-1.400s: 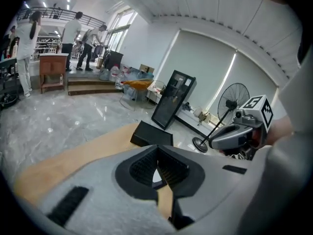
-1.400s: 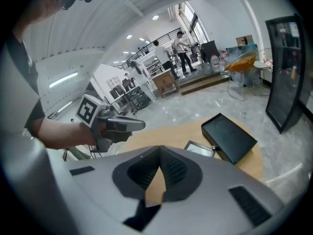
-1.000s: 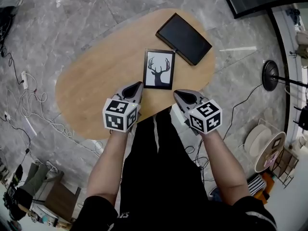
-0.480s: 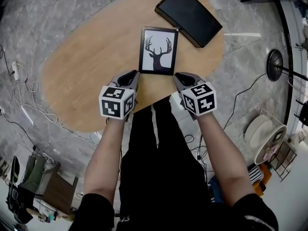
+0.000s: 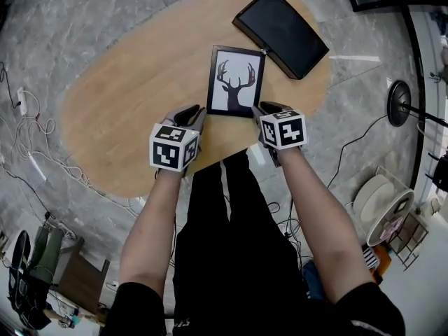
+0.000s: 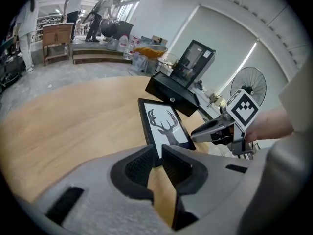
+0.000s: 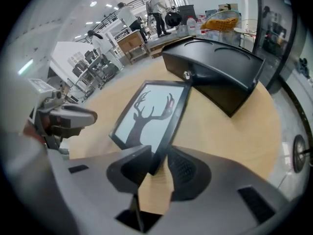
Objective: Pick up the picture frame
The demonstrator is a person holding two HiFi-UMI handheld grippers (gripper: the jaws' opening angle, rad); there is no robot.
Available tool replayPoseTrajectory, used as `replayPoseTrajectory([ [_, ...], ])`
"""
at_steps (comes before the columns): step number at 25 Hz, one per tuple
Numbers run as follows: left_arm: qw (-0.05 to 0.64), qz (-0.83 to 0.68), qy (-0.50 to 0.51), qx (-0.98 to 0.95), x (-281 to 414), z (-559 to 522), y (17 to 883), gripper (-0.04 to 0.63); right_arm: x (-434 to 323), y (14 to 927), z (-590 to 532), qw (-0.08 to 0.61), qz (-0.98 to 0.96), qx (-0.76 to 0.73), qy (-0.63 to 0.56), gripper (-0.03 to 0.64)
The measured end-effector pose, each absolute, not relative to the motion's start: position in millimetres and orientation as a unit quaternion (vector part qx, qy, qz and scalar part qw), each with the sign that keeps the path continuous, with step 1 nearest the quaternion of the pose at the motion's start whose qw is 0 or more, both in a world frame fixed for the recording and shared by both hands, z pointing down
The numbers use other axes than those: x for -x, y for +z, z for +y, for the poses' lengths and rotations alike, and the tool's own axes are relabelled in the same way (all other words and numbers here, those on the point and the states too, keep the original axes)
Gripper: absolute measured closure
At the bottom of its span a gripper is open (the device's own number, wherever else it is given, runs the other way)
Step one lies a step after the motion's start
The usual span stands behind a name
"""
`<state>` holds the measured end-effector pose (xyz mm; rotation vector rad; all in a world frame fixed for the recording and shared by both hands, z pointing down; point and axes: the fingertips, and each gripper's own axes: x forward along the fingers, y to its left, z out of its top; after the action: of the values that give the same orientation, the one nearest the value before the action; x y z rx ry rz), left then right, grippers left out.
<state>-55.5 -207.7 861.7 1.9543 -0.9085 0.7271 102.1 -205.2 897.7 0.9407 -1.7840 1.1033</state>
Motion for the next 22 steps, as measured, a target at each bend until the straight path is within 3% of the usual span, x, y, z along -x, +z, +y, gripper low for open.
replayPoseTrajectory([
  [8,0.428,-0.361,0.287,-0.777,58.9,-214.8,862.1,0.528,-97.2,915.9,-208.5,0.470,-0.690,-0.364,0.414,0.488],
  [22,0.449,-0.346,0.284,-0.773,60.8,-187.4,857.9,0.529,-130.2,918.5,-196.5,0.558,-0.654,-0.355,0.368,0.532],
])
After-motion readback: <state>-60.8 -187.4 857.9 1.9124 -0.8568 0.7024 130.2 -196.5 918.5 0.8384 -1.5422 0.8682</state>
